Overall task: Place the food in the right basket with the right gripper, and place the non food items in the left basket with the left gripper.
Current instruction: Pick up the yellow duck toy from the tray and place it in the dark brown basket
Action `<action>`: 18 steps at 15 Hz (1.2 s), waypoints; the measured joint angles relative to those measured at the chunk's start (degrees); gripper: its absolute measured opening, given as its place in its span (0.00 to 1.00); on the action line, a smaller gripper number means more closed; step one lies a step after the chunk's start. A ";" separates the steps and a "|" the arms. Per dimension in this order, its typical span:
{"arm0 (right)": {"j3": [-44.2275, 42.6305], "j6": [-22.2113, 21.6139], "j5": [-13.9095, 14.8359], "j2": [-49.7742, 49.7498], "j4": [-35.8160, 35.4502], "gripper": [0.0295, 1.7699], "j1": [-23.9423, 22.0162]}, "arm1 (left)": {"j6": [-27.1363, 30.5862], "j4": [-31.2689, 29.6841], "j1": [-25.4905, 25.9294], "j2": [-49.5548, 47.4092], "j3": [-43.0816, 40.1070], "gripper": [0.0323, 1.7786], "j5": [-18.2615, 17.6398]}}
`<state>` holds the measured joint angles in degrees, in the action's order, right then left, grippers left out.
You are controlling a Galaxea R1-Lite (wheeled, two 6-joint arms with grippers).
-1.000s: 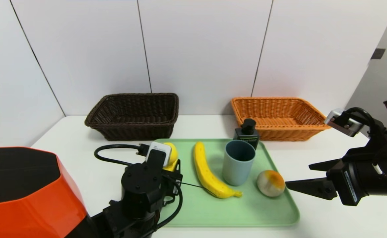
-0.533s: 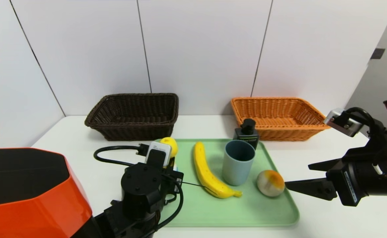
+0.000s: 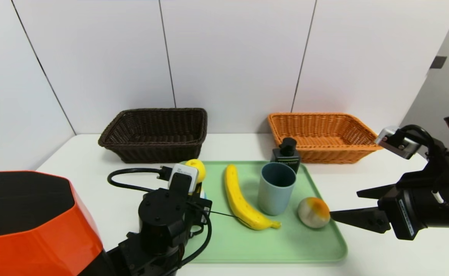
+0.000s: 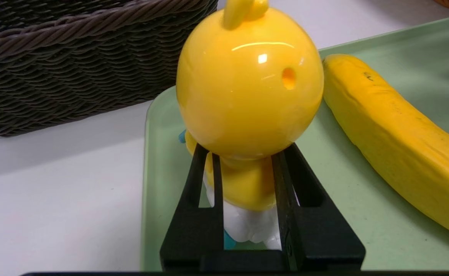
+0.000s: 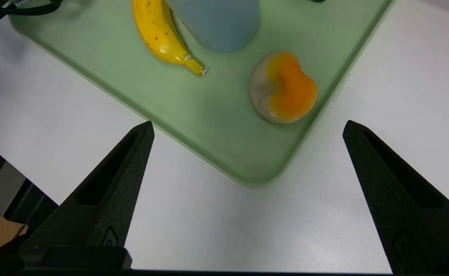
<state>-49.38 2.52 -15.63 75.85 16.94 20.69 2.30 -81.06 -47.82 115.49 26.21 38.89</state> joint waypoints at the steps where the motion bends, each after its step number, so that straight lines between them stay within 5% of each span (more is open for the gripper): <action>1: 0.02 0.00 0.01 -0.09 0.00 0.96 0.01 | 0.30 0.13 0.00 -0.61 -0.11 0.21 0.00; 12: 0.27 -0.13 0.01 -0.68 0.11 0.96 -0.02 | 1.90 3.94 -1.01 -9.31 -1.00 0.21 -1.38; 18: 0.52 -0.18 0.04 -0.69 0.00 0.96 -0.05 | 1.80 18.13 -1.01 -19.36 0.50 0.21 -2.89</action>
<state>-48.86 2.34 -15.59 75.15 16.94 20.64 4.11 -62.93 -48.84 96.14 26.71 36.00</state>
